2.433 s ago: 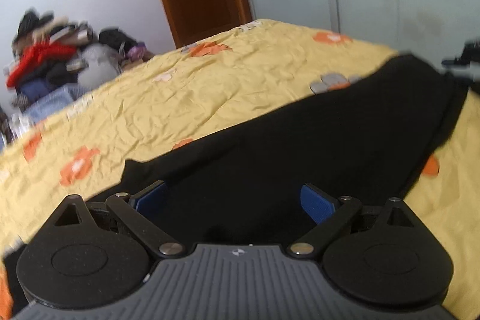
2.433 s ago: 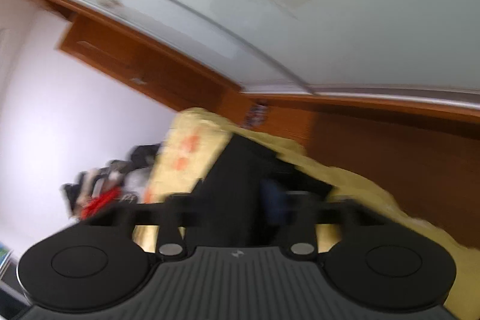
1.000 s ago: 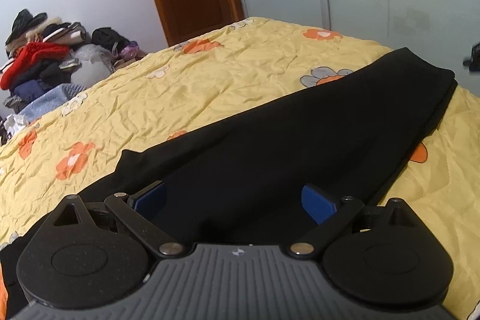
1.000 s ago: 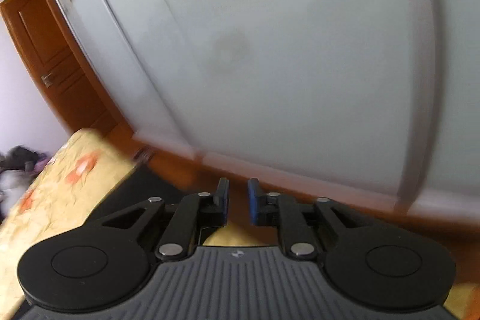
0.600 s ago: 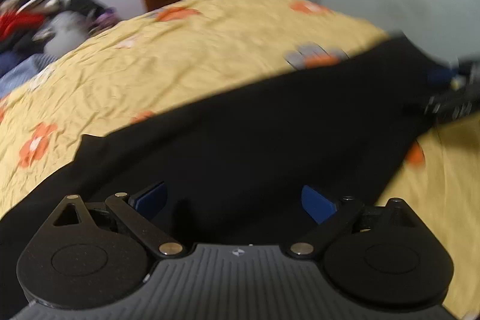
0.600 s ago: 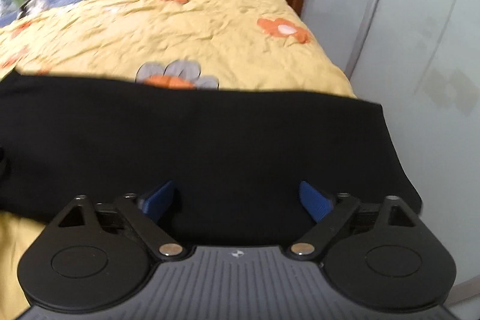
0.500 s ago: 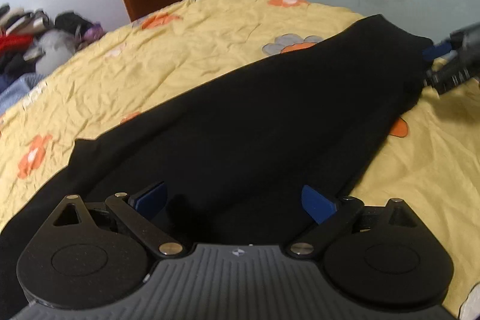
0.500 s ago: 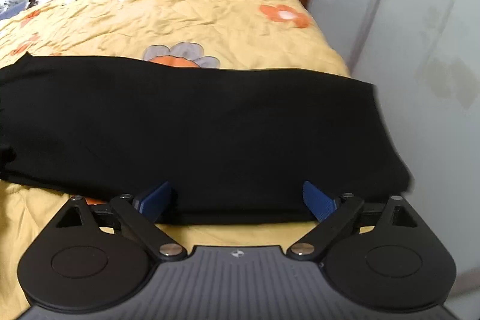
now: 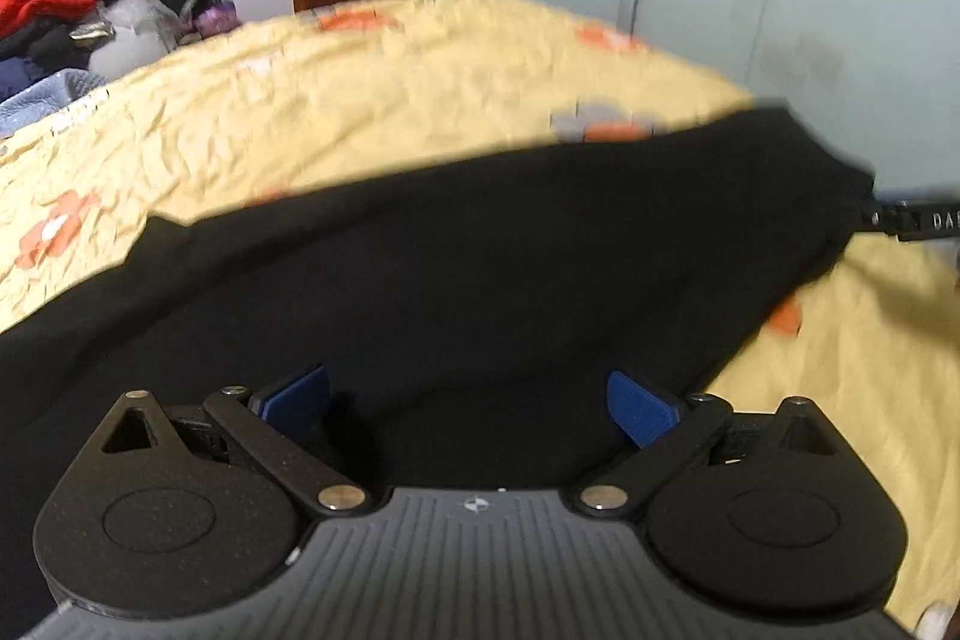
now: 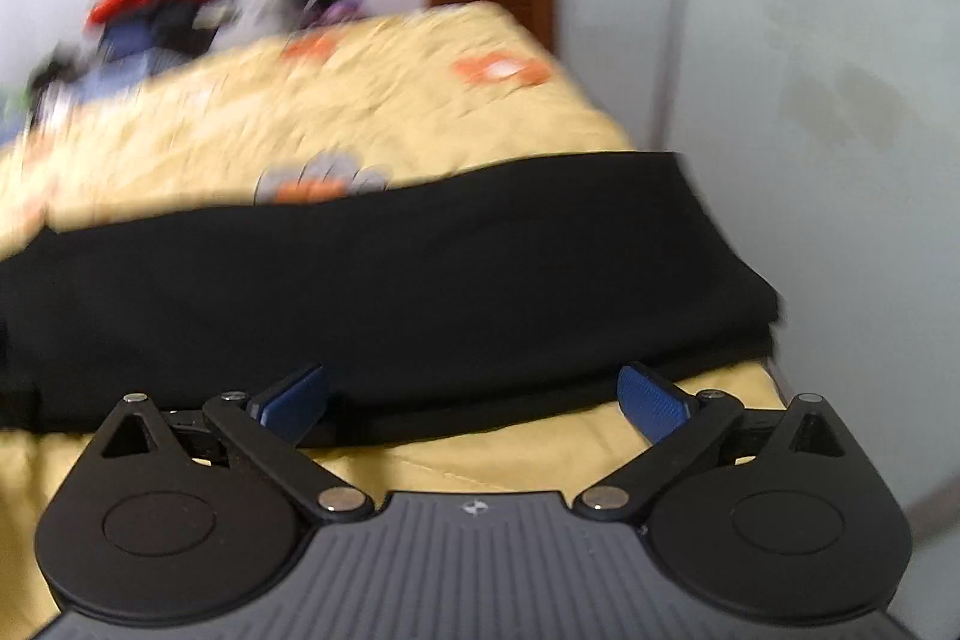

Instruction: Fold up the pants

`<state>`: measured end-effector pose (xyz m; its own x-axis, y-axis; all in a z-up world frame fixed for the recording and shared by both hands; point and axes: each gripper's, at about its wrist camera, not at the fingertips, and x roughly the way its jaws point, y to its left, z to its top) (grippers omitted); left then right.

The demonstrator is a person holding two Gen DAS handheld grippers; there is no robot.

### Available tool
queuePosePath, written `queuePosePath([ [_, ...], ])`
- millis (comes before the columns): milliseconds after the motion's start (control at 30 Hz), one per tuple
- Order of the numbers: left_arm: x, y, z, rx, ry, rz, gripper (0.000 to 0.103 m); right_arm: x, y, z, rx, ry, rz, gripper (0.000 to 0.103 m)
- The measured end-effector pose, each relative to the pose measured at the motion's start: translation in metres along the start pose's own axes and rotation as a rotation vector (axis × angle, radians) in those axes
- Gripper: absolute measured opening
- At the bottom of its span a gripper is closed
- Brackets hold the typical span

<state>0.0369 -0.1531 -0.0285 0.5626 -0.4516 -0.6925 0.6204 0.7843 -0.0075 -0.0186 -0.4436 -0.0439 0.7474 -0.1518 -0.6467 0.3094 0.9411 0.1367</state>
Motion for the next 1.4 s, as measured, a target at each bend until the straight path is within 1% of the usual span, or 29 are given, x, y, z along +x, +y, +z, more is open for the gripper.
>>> queuePosePath([
  [67, -0.002, -0.001, 0.008, -0.029, -0.051, 0.035, 0.100, -0.005, -0.003, 0.000, 0.090, -0.050, 0.044, 0.103],
  [100, -0.002, -0.002, 0.012, -0.034, -0.068, 0.053, 0.101, -0.001, 0.000, 0.001, 0.103, -0.059, 0.058, 0.103],
  [133, -0.002, -0.003, 0.015, -0.031, -0.087, 0.072, 0.101, 0.004, 0.006, 0.004, 0.098, -0.062, 0.056, 0.103],
  [167, -0.005, -0.004, 0.017, -0.027, -0.098, 0.096, 0.101, 0.010, 0.015, 0.008, 0.077, -0.063, 0.033, 0.103],
  [233, -0.006, 0.000, 0.022, -0.033, -0.107, 0.148, 0.101, 0.025, 0.038, 0.018, 0.012, -0.044, -0.031, 0.103],
  [267, -0.005, 0.005, 0.023, -0.047, -0.109, 0.162, 0.101, 0.032, 0.050, 0.022, -0.036, -0.040, -0.043, 0.103],
  [333, 0.004, 0.021, 0.024, -0.101, -0.070, 0.165, 0.102, 0.048, 0.067, 0.025, -0.131, -0.027, -0.045, 0.103],
  [367, 0.012, 0.031, 0.024, -0.127, -0.026, 0.154, 0.102, 0.063, 0.073, 0.025, -0.170, 0.027, -0.073, 0.103],
  [400, 0.021, 0.040, 0.024, -0.158, 0.029, 0.138, 0.101, 0.065, 0.072, 0.022, -0.168, 0.011, -0.063, 0.103],
  [433, 0.030, 0.047, 0.020, -0.196, 0.093, 0.117, 0.097, 0.062, 0.067, 0.021, -0.158, 0.008, -0.042, 0.103],
  [467, 0.032, 0.053, 0.016, -0.221, 0.112, 0.102, 0.098, 0.060, 0.063, 0.019, -0.157, 0.022, -0.027, 0.103],
  [500, 0.026, 0.054, 0.013, -0.222, 0.072, 0.098, 0.100, 0.053, 0.058, 0.017, -0.154, 0.022, -0.027, 0.103],
  [533, 0.021, 0.051, 0.010, -0.216, 0.042, 0.096, 0.100, 0.044, 0.052, 0.014, -0.133, 0.017, -0.044, 0.103],
  [600, 0.016, 0.045, 0.009, -0.206, 0.028, 0.083, 0.101, 0.028, 0.037, 0.006, -0.067, -0.018, -0.085, 0.103],
  [633, 0.014, 0.042, 0.008, -0.210, 0.012, 0.083, 0.101, 0.016, 0.024, 0.002, -0.009, -0.046, -0.097, 0.103],
  [700, 0.012, 0.035, 0.004, -0.203, -0.036, 0.083, 0.101, -0.002, -0.005, -0.005, 0.141, -0.093, -0.092, 0.103],
  [767, 0.012, 0.026, 0.000, -0.168, -0.045, 0.101, 0.101, -0.012, -0.038, -0.011, 0.323, -0.115, -0.067, 0.103],
  [833, 0.019, 0.021, -0.001, -0.136, -0.012, 0.117, 0.101, -0.012, -0.065, -0.014, 0.466, -0.087, -0.023, 0.103],
  [967, 0.017, 0.022, -0.007, -0.149, -0.014, 0.128, 0.102, -0.014, -0.099, -0.018, 0.651, -0.125, 0.131, 0.103],
  [1033, 0.018, 0.022, -0.007, -0.146, -0.010, 0.133, 0.102, -0.009, -0.114, -0.020, 0.738, -0.162, 0.194, 0.103],
  [1067, 0.019, 0.021, -0.007, -0.140, -0.009, 0.138, 0.103, -0.008, -0.121, -0.021, 0.770, -0.184, 0.214, 0.103],
  [1100, 0.019, 0.021, -0.008, -0.132, -0.009, 0.145, 0.103, -0.006, -0.124, -0.020, 0.785, -0.197, 0.202, 0.103],
  [1200, 0.020, 0.017, -0.011, -0.113, -0.021, 0.160, 0.103, 0.000, -0.133, -0.018, 0.849, -0.208, 0.220, 0.103],
  [1300, 0.021, 0.015, -0.014, -0.106, -0.044, 0.173, 0.103, 0.002, -0.139, -0.018, 0.867, -0.229, 0.221, 0.103],
  [1400, 0.021, 0.012, -0.016, -0.092, -0.058, 0.184, 0.103, 0.013, -0.139, -0.014, 0.883, -0.222, 0.196, 0.103],
])
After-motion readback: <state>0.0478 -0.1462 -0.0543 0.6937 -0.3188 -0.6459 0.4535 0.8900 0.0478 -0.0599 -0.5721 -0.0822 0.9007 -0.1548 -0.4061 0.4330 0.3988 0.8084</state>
